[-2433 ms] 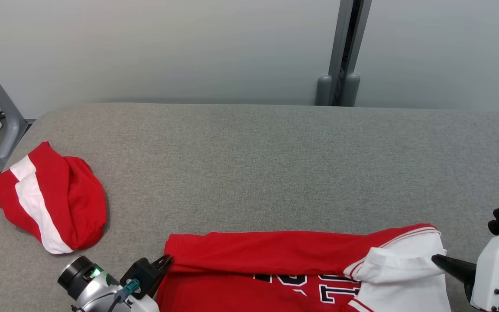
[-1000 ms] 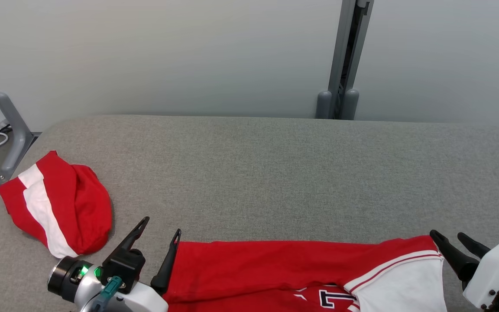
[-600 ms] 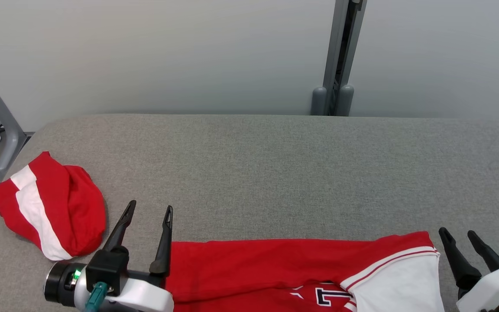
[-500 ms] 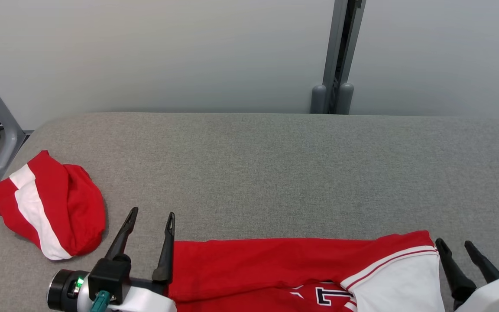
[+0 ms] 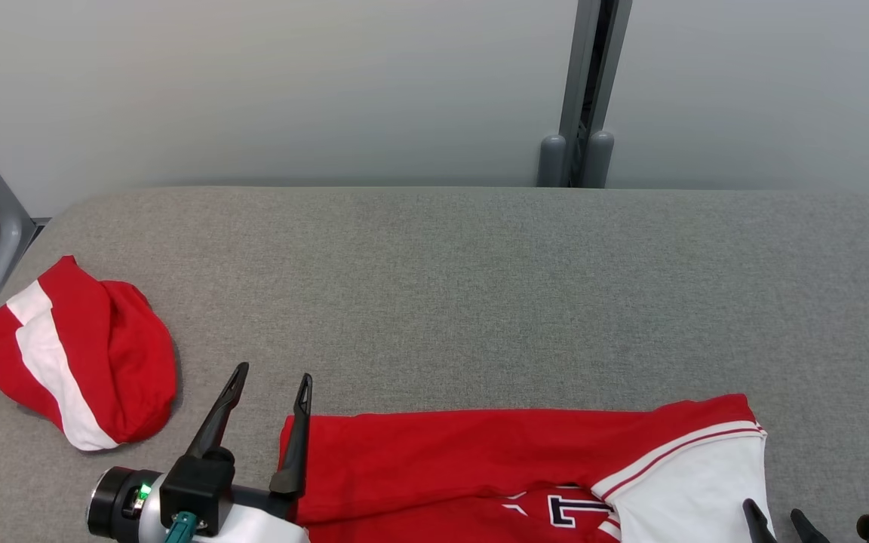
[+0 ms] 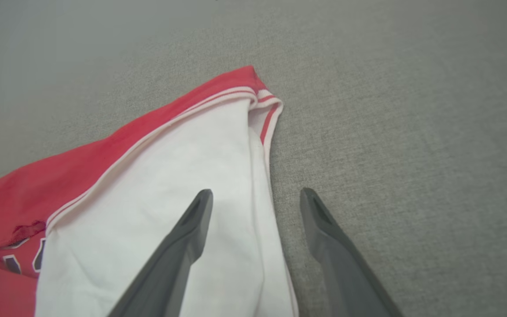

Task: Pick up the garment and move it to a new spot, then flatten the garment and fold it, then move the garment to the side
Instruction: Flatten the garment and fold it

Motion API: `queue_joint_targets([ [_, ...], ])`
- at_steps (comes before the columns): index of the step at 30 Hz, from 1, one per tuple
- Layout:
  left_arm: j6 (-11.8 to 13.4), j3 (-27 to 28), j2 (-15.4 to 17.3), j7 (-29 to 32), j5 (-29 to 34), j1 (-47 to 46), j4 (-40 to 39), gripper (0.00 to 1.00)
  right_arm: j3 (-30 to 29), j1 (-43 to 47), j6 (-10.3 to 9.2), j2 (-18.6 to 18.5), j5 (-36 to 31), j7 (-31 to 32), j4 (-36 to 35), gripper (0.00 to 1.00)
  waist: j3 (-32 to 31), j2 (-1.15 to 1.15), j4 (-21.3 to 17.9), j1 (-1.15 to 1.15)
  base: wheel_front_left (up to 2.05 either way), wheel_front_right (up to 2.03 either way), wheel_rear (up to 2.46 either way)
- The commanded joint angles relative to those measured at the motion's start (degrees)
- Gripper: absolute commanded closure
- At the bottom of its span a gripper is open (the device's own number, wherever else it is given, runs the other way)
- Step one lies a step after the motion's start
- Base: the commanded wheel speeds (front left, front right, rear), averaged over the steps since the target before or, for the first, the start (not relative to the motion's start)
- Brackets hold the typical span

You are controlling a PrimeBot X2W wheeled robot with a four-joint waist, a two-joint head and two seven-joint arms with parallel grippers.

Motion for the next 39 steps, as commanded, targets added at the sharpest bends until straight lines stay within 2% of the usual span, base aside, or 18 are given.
queue_joint_targets([
  [1, -0.61, 0.72, -0.33, -0.20, 1.06, 0.40, 0.21, 0.00, -0.10, -0.99, 0.03, -0.11, 0.71, -0.47, 1.39, 0.00, 0.11, 0.00, -0.01, 0.00, 0.00, 0.00, 0.00],
  [11, -4.39, 3.17, -2.52, -0.21, 4.49, 0.35, 1.18, 0.00, 2.73, -3.55, 0.03, 0.51, 4.25, -0.99, 8.13, 0.00, 0.73, 0.00, 0.67, 0.00, 0.00, 0.00, 0.00],
  [20, -5.96, 4.76, -3.87, -0.21, 6.04, 0.19, 1.28, 0.00, 6.55, -5.48, 0.04, 0.62, 7.15, 0.05, 11.04, 0.00, 1.07, 0.00, 1.33, 0.00, 0.00, 0.00, 0.00],
  [21, -6.11, 4.88, -3.95, -0.21, 6.15, 0.27, 1.35, 0.00, 6.98, -5.64, 0.05, 0.62, 7.36, 0.05, 11.24, 0.49, 1.10, 0.00, 1.36, 0.00, 0.00, 0.00, 0.00],
  [22, -6.28, 5.00, -4.00, -0.21, 6.34, 0.34, 1.38, 0.00, 7.44, -5.85, 0.08, 0.48, 7.27, -0.25, 11.38, 0.66, 1.11, 0.00, 1.37, 0.00, 0.00, 0.00, 0.00],
  [23, -6.46, 5.12, -4.12, -0.21, 6.42, 0.42, 1.41, 0.00, 7.74, -6.03, 0.08, 0.32, 7.06, -0.79, 11.50, 1.00, 1.10, 0.00, 1.39, 0.00, 0.00, 0.00, 0.00],
  [39, -7.79, 6.48, -5.68, -0.20, 7.89, 0.67, 1.73, 0.00, 7.19, -9.55, -0.05, -3.97, 9.30, -3.62, 13.70, 1.00, 1.19, 0.00, 1.45, 0.00, 0.00, 0.00, 0.00],
])
